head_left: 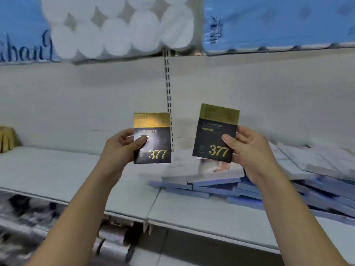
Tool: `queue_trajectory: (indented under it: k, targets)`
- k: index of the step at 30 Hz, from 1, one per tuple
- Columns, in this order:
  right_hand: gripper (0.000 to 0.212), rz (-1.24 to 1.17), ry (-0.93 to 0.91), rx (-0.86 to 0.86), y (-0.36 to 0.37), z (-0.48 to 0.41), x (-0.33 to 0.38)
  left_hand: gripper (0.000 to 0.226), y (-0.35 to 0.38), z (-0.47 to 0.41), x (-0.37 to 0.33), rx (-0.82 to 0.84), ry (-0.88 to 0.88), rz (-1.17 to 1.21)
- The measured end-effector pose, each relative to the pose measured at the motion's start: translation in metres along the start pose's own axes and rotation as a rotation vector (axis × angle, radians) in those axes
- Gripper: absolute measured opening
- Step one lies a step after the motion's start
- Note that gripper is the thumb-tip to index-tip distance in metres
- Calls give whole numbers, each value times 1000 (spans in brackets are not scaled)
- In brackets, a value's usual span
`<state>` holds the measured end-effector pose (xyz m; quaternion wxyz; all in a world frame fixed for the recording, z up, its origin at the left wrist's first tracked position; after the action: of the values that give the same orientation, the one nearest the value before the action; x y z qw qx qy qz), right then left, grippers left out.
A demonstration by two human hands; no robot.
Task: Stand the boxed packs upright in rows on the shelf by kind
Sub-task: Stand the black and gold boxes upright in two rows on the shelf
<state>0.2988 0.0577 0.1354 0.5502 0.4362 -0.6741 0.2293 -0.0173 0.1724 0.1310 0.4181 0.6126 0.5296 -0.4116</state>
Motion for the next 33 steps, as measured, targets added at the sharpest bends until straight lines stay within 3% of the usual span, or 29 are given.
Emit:
queue_trajectory:
  k: [15, 25, 33]
  targets:
    - [24, 35, 198, 219, 357, 97, -117, 24, -378, -27, 70, -275, -110, 47]
    - [31, 15, 274, 359, 546, 116, -166, 23, -534, -52, 93, -423, -145, 12]
    - [30, -14, 263, 358, 682, 83, -207, 20, -628, -142, 121, -445, -145, -37]
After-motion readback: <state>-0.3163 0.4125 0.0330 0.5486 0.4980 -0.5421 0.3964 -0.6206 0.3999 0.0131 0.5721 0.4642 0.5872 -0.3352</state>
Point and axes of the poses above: each hand's wrist, its own z-axis away from the middle knuckle, its own y-axis out of the palm, x = y × z, the point moved 7 cm from there along -z, towards the middle knuckle, and after that the axes turned 8 degrees about -x, right-handed, at the moved point
